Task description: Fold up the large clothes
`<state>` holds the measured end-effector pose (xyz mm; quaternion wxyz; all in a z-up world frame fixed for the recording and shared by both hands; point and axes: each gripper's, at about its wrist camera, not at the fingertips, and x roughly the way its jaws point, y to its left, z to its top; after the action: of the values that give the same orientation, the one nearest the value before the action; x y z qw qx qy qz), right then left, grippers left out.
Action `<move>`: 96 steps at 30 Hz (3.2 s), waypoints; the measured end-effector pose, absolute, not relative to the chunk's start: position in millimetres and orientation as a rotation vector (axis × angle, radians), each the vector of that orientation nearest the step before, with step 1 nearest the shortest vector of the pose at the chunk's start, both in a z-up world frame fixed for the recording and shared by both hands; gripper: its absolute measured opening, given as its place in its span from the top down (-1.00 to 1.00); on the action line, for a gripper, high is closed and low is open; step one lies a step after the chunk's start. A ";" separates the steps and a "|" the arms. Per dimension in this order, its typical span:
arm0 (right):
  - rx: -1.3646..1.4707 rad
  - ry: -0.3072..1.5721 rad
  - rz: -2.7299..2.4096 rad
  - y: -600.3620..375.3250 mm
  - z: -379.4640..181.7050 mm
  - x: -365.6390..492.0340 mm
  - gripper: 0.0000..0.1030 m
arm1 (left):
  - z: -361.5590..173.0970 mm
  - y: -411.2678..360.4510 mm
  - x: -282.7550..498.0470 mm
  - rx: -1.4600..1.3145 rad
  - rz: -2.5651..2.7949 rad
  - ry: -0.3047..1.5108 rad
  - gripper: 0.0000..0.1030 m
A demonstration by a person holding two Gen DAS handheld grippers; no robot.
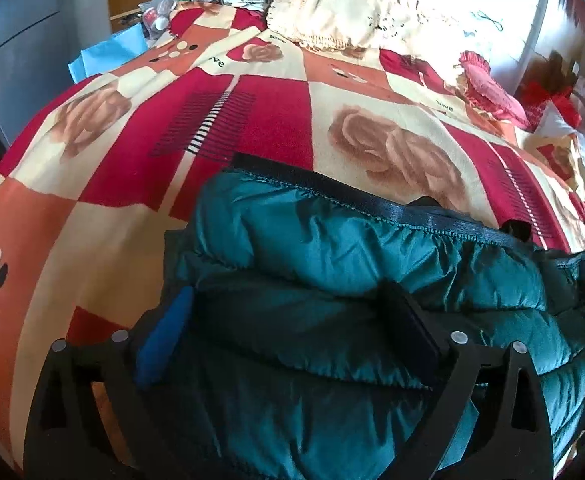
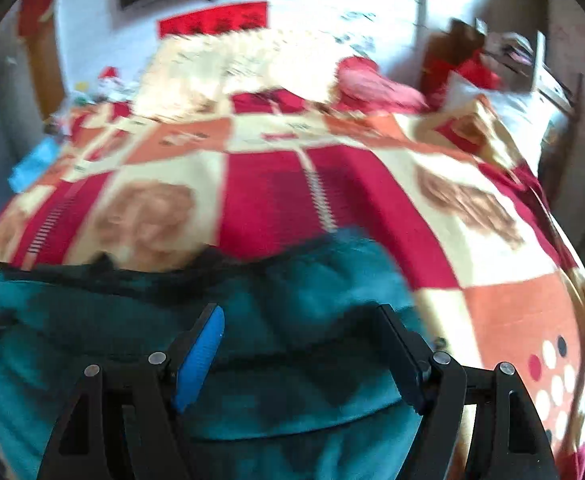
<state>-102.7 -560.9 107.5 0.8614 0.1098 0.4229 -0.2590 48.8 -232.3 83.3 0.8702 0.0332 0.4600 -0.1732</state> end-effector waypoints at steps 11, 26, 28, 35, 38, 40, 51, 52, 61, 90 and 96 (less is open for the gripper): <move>0.303 0.900 -0.530 -562.7 99.1 -110.2 -0.54 | 79.9 -239.4 52.8 0.093 -0.369 0.968 -0.98; 0.335 0.803 -0.187 -442.7 126.0 -133.2 -0.53 | 95.7 -207.0 48.5 0.044 -0.300 0.937 -0.98; 0.314 0.832 -0.199 -434.6 113.7 -124.7 -0.54 | 81.3 -203.8 61.6 -0.005 -0.309 1.003 -0.98; 0.328 0.869 -0.220 -437.1 105.9 -118.4 -0.59 | 79.2 -199.9 60.3 -0.022 -0.314 0.997 -0.98; 0.326 0.833 -0.220 -438.0 123.0 -144.2 -0.59 | 92.5 -194.0 43.9 -0.010 -0.324 0.939 -0.97; 0.298 0.803 -0.239 -437.0 131.7 -167.5 -0.59 | 100.2 -188.1 32.3 -0.028 -0.357 0.921 -0.97; 0.289 0.848 -0.351 -446.5 95.7 -200.7 -0.62 | 125.1 -178.0 -43.2 -0.002 -0.417 0.817 -0.97; 0.280 0.854 -0.362 -444.9 96.9 -198.3 -0.63 | 125.3 -177.9 -48.2 0.006 -0.420 0.818 -0.97; 0.358 0.810 -0.369 -443.7 117.9 -231.5 -0.63 | 124.0 -170.1 -78.3 0.027 -0.428 0.827 -0.97; 0.434 0.902 -0.473 -485.7 88.3 -245.0 -0.69 | 104.8 -147.7 -84.8 0.009 -0.407 0.893 -0.97; 0.457 0.870 -0.437 -488.5 99.2 -257.9 -0.69 | 101.6 -146.5 -79.0 -0.014 -0.403 0.911 -0.97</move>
<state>-257.9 -488.5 99.2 0.8589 0.2175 0.4144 -0.2081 -79.0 -146.5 101.6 0.8784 -0.0065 0.4370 -0.1935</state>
